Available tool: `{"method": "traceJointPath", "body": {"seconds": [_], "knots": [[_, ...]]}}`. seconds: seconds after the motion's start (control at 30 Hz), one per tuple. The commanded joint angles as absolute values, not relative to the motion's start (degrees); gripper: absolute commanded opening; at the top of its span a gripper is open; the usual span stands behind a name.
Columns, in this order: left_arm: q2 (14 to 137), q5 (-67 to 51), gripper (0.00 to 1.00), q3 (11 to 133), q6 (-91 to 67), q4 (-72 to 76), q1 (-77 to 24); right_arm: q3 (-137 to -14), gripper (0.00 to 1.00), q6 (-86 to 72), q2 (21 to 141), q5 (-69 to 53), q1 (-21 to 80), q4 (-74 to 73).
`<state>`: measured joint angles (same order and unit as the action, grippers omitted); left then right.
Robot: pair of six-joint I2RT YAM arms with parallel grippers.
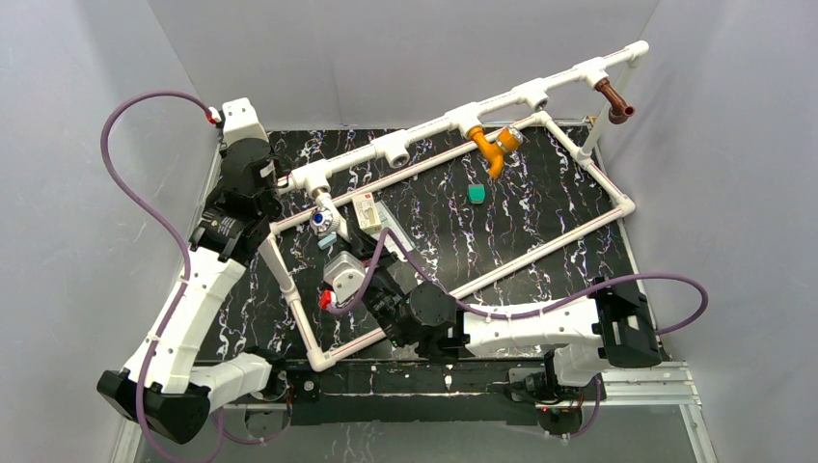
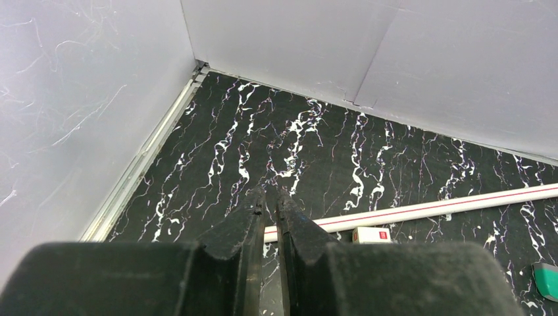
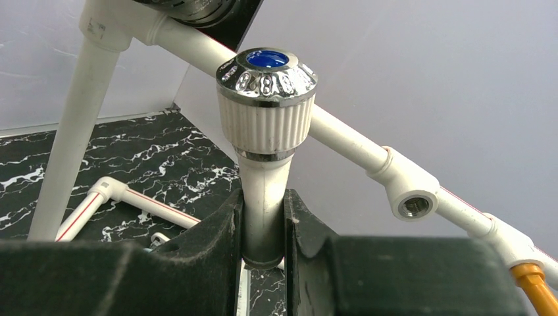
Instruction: Install the water faucets
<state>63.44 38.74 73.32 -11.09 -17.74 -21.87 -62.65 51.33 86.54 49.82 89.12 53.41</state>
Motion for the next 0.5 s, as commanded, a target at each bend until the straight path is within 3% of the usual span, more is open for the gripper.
{"method": "traceJointPath", "body": {"seconds": [0.0,0.47], "knots": [[65.21,38.94,0.10,68.05,-11.34,-34.85,-22.15,-66.94,0.01,52.12,86.30,52.03,89.08,56.82],[65.19,38.83,0.10,67.98,-11.17,-34.83,-22.15,-65.10,0.01,47.23,85.40,53.70,89.04,51.77]]}}
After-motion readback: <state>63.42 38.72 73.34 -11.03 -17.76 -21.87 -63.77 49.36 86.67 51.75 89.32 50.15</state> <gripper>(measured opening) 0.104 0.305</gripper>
